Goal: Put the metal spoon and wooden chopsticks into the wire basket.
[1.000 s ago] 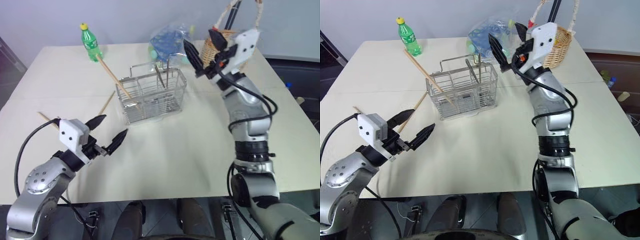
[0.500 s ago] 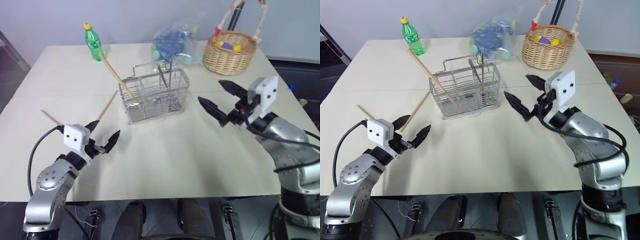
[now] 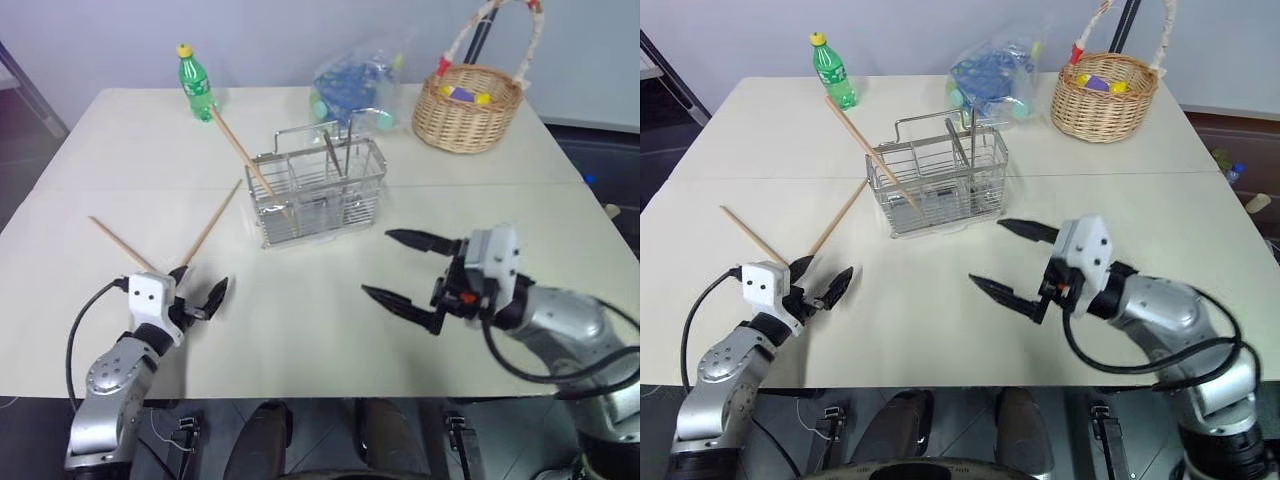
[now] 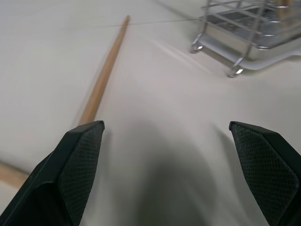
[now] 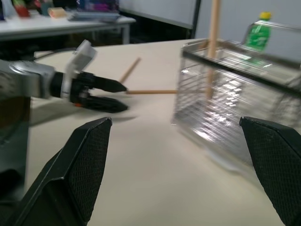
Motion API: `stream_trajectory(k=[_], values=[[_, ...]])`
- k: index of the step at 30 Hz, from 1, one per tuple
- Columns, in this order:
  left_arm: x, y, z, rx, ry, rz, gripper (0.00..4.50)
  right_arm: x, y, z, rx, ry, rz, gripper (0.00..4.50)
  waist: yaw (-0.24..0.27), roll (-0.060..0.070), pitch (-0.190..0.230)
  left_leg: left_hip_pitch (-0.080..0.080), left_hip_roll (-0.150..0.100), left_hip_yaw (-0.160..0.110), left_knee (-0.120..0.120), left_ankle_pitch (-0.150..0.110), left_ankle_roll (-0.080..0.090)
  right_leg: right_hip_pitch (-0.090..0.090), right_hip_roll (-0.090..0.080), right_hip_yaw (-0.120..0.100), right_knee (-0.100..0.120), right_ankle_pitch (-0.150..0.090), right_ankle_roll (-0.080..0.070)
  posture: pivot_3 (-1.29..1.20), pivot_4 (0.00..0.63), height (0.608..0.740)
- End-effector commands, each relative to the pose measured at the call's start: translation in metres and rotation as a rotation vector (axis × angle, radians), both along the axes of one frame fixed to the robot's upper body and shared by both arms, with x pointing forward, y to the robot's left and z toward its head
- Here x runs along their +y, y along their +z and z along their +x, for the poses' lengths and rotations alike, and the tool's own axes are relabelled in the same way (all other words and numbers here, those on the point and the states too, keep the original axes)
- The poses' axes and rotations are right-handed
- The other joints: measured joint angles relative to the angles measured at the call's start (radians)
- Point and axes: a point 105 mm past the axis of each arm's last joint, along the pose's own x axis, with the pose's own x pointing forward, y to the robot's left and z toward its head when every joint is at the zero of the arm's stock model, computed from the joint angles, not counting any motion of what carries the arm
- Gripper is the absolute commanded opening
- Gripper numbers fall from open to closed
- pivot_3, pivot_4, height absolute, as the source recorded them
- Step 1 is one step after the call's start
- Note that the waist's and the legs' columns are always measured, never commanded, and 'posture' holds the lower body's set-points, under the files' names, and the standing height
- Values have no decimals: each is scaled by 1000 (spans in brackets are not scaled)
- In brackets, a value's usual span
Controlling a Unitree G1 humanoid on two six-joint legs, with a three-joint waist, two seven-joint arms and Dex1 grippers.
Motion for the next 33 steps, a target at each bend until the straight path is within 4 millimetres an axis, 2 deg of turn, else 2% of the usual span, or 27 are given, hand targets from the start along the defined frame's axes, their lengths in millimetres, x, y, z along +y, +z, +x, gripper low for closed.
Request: stream_trajectory(k=[1, 4, 9, 14, 19, 23, 27, 33], values=[[5, 6, -4, -34, 24, 43, 4500, 5, -2, -1, -52, -1, 23, 4459, -3, 0, 0, 0, 0, 0, 0, 0, 0, 0, 0, 0, 0, 0, 0, 0, 150, 740], [12, 17, 1, -72, 75, 59, 4500, 10, -7, 0, -58, 4, 33, 4459, -2, 0, 0, 1, 0, 0, -1, 0, 0, 0, 0, 0, 1, -1, -2, 0, 150, 740], [26, 56, 17, -154, 163, 69, 4500, 12, -7, 4, -74, 5, 39, 4459, 0, -1, 0, 1, 0, 0, 0, 0, 0, 1, 0, 0, 1, -1, -2, 0, 150, 740], [32, 81, 34, -108, 172, 133, 4500, 13, -7, 11, -85, -6, 44, 4459, -3, -1, 0, 1, 0, -1, 0, 0, 0, 1, 0, 0, 1, 0, 0, 0, 150, 740], [41, 79, 45, 18, 199, 220, 4500, 16, -5, 22, -95, -35, 71, 4459, -8, -1, 0, 2, 0, -1, -1, 0, 0, 0, 1, 0, 2, 0, 1, 0, 150, 740], [44, 82, 55, 69, 208, 220, 4500, 19, -5, 24, -97, -40, 78, 4459, -5, -2, 0, 2, 0, -1, -1, 0, 0, 0, 1, -1, 3, 0, 1, 0, 150, 740], [40, 87, 73, 95, 182, 233, 4500, 21, -7, 24, -95, -51, 84, 4459, -3, -2, 0, 2, 0, -1, 0, 0, 0, 0, 1, -1, 3, 0, 1, 0, 150, 740], [34, 81, 96, 217, 154, 276, 4500, 22, -7, 23, -99, -60, 86, 4459, -8, -2, 0, 2, 0, -1, -1, 0, 0, 0, 1, 0, 3, 1, 1, 0, 150, 740]])
